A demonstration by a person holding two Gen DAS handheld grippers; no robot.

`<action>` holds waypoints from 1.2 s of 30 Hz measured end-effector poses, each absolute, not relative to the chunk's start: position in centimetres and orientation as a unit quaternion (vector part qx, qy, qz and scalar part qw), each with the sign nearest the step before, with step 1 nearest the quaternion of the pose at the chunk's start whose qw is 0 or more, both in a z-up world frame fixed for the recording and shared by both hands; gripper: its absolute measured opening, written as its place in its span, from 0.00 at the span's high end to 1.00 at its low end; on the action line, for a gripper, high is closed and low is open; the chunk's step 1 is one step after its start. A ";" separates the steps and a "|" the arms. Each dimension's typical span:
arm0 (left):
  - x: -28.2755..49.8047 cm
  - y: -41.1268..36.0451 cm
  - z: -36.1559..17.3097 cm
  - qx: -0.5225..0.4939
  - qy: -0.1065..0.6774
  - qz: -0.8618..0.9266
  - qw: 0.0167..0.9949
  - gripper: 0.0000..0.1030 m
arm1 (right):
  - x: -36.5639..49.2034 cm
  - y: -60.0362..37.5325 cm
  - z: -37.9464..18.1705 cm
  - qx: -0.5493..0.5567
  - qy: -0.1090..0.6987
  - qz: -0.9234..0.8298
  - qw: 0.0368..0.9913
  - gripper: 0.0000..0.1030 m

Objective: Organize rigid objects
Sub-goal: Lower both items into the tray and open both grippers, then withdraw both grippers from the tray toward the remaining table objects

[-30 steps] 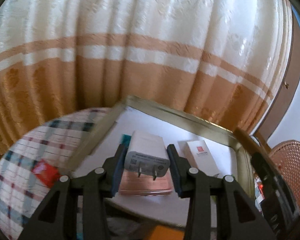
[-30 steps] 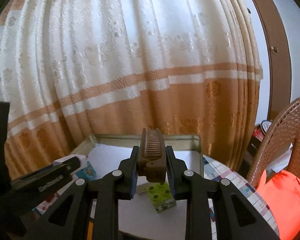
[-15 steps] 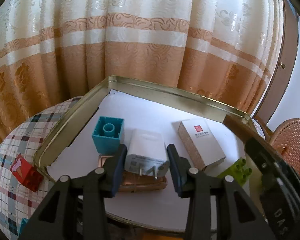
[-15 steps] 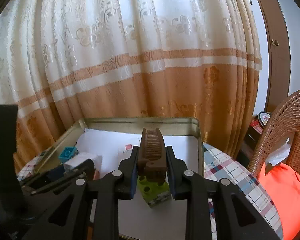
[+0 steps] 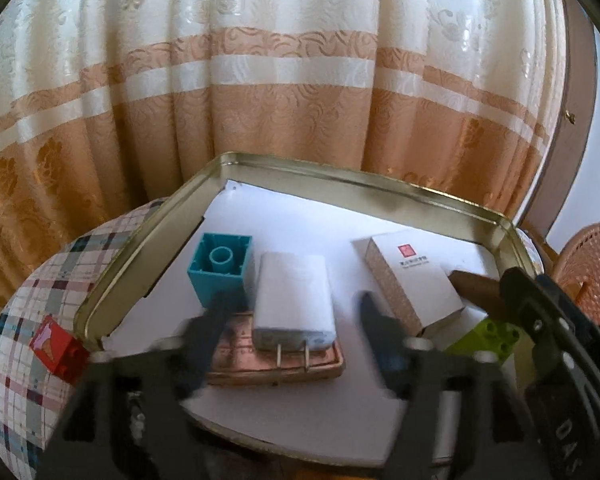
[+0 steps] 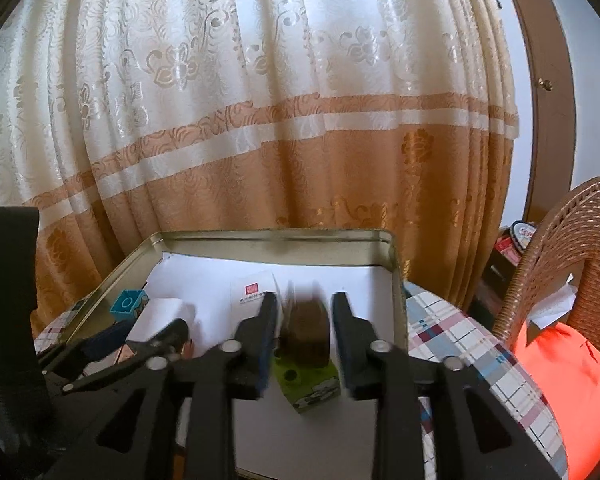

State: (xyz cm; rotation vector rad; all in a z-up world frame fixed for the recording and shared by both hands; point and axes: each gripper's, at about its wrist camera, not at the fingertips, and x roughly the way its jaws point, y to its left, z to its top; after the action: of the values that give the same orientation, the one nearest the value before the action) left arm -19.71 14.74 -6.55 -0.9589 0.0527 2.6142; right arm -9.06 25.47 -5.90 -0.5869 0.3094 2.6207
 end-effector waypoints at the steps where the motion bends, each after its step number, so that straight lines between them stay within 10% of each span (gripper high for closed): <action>1: -19.7 14.5 -6.5 -0.339 0.012 0.925 0.174 0.23 | -8.8 25.5 -5.8 -0.207 0.112 0.945 0.228 0.50; 4: -19.8 13.9 -6.4 -0.336 -0.007 0.925 0.178 0.23 | -8.1 26.1 -5.7 -0.190 0.131 0.943 0.241 0.29; 36: -15.6 5.3 -3.5 -0.296 -0.048 0.948 0.104 0.04 | -4.6 25.9 -3.7 -0.140 0.136 0.938 0.285 0.29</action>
State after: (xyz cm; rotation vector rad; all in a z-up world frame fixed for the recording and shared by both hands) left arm -15.60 5.30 -3.54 -0.8725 -0.1404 2.7974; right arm -4.57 25.92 -3.66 -0.3746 0.3644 2.5103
